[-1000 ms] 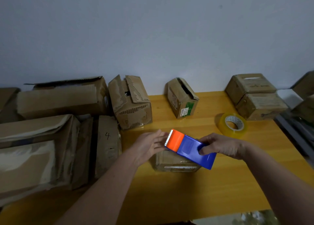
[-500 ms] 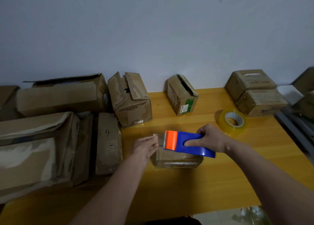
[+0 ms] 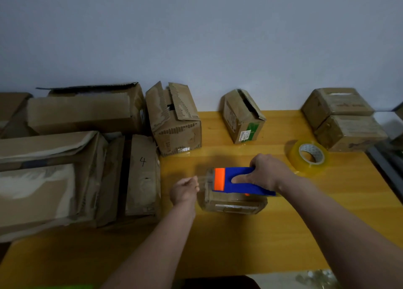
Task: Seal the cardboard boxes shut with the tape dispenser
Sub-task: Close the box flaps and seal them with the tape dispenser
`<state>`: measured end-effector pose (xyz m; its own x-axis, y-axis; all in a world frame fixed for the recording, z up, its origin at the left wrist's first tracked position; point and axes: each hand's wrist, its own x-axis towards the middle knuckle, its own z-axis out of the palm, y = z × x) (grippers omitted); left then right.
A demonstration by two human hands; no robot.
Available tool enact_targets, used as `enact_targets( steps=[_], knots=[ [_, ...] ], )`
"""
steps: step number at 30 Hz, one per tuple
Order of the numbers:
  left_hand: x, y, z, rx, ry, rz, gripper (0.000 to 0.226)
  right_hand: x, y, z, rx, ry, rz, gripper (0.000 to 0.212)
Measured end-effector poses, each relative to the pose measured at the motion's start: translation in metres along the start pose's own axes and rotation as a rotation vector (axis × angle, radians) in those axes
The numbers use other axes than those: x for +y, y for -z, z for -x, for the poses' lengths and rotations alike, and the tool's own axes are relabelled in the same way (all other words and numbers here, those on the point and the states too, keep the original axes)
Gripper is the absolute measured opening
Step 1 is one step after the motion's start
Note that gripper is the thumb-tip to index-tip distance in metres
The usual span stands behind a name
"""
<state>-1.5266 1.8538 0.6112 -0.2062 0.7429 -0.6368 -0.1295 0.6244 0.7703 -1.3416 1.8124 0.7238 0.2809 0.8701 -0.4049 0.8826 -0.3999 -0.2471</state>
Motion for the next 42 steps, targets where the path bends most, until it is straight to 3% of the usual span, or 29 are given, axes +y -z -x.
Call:
enact_targets(
  steps=[5, 10, 11, 14, 15, 17, 19, 21, 23, 28, 30, 33, 37, 42],
  knots=[
    [-0.012, -0.007, -0.006, 0.008, 0.003, -0.013, 0.007, -0.005, -0.003, -0.007, 0.101, 0.051, 0.186, 0.066],
    [-0.032, -0.014, -0.006, -0.011, -0.161, -0.301, 0.011, -0.006, -0.011, -0.01, 0.13, 0.096, 0.114, 0.055],
    [-0.033, -0.015, -0.007, -0.023, -0.116, -0.36, 0.016, -0.006, -0.012, -0.01, 0.133, 0.097, 0.094, 0.053],
    [-0.032, 0.001, -0.009, 0.006, 0.087, -0.692, 0.077, -0.004, -0.013, -0.01, 0.13, 0.101, 0.062, 0.052],
    [-0.032, 0.008, -0.007, 0.025, 0.064, -0.716, 0.084, -0.004, -0.013, -0.01, 0.128, 0.099, 0.051, 0.052],
    [-0.035, 0.017, 0.002, 0.007, -0.158, -0.64, 0.08, -0.005, -0.012, -0.01, 0.129, 0.093, 0.034, 0.053],
    [-0.036, 0.021, 0.018, -0.15, -0.463, -0.59, 0.077, -0.006, -0.01, -0.011, 0.133, 0.09, 0.036, 0.054],
    [-0.037, 0.021, 0.03, -0.378, -0.624, -0.604, 0.076, -0.006, -0.009, -0.011, 0.134, 0.087, 0.047, 0.054],
    [-0.039, 0.022, 0.036, -0.526, -0.676, -0.708, 0.078, -0.004, -0.008, -0.011, 0.134, 0.09, 0.042, 0.053],
    [-0.033, 0.026, 0.025, -0.661, -0.646, -0.89, 0.102, 0.004, -0.002, -0.01, 0.066, 0.164, 0.05, 0.043],
    [-0.021, 0.024, 0.014, -0.633, -0.695, -1.117, 0.113, 0.007, 0.003, -0.01, 0.012, 0.167, 0.028, 0.038],
    [-0.014, 0.02, 0.011, -0.547, -0.893, -1.415, 0.11, 0.013, 0.003, -0.007, -0.016, 0.099, -0.088, 0.046],
    [-0.019, 0.015, 0.013, -0.477, -0.848, -1.535, 0.096, 0.019, -0.001, -0.005, 0.004, 0.015, -0.206, 0.054],
    [-0.017, 0.011, 0.015, -0.386, -0.847, -1.639, 0.097, 0.033, 0.004, -0.003, -0.01, 0.031, -0.22, 0.055]
  ],
)
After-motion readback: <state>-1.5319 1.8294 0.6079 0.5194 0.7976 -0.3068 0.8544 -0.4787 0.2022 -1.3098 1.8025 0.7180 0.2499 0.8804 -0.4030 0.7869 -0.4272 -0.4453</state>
